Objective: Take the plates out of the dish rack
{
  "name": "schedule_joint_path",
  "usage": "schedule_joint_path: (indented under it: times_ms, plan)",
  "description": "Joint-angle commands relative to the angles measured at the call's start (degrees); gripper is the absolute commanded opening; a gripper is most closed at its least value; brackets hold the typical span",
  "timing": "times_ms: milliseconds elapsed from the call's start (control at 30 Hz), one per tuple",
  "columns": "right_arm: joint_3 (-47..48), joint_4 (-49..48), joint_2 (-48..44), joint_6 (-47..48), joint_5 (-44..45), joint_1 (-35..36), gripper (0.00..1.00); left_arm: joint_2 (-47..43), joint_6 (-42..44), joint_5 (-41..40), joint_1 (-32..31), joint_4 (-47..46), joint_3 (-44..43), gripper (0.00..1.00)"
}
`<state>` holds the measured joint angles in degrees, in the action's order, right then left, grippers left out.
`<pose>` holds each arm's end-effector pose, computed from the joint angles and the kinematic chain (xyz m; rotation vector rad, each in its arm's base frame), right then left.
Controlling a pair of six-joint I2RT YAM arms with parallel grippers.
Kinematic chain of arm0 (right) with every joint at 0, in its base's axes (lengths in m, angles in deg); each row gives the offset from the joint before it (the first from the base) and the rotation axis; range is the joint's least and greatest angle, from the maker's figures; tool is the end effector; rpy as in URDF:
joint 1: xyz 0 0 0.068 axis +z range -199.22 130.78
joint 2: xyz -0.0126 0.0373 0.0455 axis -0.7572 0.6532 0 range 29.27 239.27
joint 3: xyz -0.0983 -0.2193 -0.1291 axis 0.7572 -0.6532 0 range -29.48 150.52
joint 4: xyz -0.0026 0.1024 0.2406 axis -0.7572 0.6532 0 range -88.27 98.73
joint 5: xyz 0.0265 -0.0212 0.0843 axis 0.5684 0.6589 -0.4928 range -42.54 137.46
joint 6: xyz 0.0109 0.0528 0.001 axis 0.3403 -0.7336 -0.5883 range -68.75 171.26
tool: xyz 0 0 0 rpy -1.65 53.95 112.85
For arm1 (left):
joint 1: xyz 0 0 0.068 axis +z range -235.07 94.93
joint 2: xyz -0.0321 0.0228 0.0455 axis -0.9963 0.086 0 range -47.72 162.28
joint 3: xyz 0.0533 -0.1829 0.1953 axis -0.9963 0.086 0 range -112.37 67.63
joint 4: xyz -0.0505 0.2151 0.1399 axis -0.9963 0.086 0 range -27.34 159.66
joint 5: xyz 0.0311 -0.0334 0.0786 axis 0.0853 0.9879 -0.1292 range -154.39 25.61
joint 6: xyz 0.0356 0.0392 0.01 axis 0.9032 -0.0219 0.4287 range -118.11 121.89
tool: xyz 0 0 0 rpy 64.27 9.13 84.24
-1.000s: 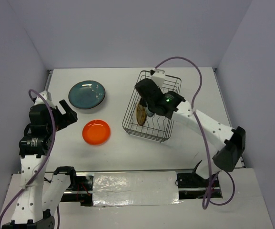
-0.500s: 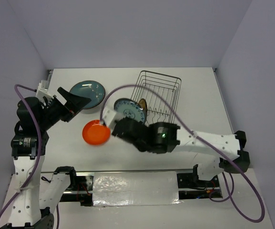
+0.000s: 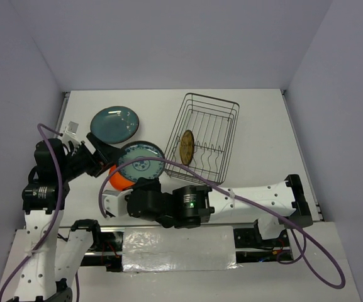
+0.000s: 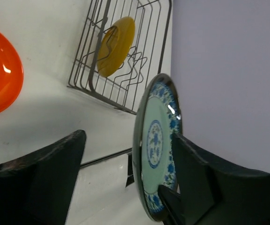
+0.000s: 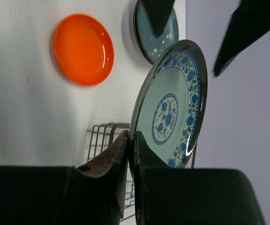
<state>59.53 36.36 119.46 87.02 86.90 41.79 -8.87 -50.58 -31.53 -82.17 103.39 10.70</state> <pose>0.0164 0.3497 0.3730 -1.6320 1.2300 -0.1616 0.1253 -0.0129 0.3722 -0.5911 1.9870 -1.1129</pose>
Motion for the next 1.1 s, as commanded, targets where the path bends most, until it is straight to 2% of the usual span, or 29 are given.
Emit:
schedule_joint_path:
  times_ms: [0,67,100,133,167,200,233,267,333,367,467,600,733,933,1033,1067]
  plan:
    - [5.89,-4.66,3.31,4.57,0.1,0.67,0.0,-0.27,3.07,0.89,-0.17,0.75,1.29,0.83]
    - [7.4,-4.22,5.34,4.92,0.02,0.67,0.0,-0.35,3.51,1.15,-0.08,0.32,2.25,0.77]
    - [8.36,-4.57,6.21,5.19,-0.67,0.67,0.0,-0.35,3.51,1.67,-0.17,-0.29,2.61,0.62]
    - [8.72,-5.27,6.57,5.28,-0.86,0.67,0.0,-0.18,3.43,2.03,-0.08,-0.65,3.13,0.52]
    - [8.9,-6.06,6.84,5.71,-0.86,0.67,0.0,0.0,3.34,2.29,-0.08,-0.74,3.14,0.33]
    - [8.55,-7.11,7.27,5.98,0.54,0.67,0.04,0.08,3.68,2.21,-0.17,-0.91,3.14,0.23]
    - [8.11,-9.47,7.54,6.24,1.85,0.41,0.12,0.17,4.04,1.68,-0.17,-0.48,2.53,0.13]
    - [6.98,-10.45,7.54,6.16,3.0,0.32,0.32,0.09,4.3,-1.45,-0.08,0.22,2.0,0.01]
    - [5.65,-12.12,6.93,4.93,5.55,-0.73,0.62,-0.35,5.27,-6.47,-0.17,2.33,0.6,0.0]
    - [4.69,-11.61,5.71,1.88,5.56,-1.35,0.99,-0.62,5.44,-12.5,-0.17,3.03,0.33,0.0]
    - [1.1,-10.63,-0.07,-5.59,3.28,-3.19,1.0,-1.23,4.66,-21.22,-0.08,3.04,2.16,0.0]
    - [-8.57,-16.68,-11.77,-10.89,-0.67,-3.55,1.0,-0.01,3.95,-27.83,-0.08,-1.35,8.39,0.0]
    - [-15.78,-17.06,-22.84,-16.68,-1.91,-3.55,1.0,2.54,3.43,-28.64,0.0,-8.62,13.59,0.03]
    - [-22.21,-17.32,-33.13,-21.53,-2.96,-3.55,1.0,8.86,2.28,-26.8,0.0,-18.57,20.35,0.03]
    - [-24.67,-17.85,-35.43,-22.5,-3.49,-3.55,1.0,10.36,1.93,-26.97,0.0,-21.65,21.94,0.08]
    - [-25.46,-17.85,-36.13,-22.67,-3.49,-3.55,1.0,10.98,1.84,-26.97,0.0,-22.27,22.29,0.13]
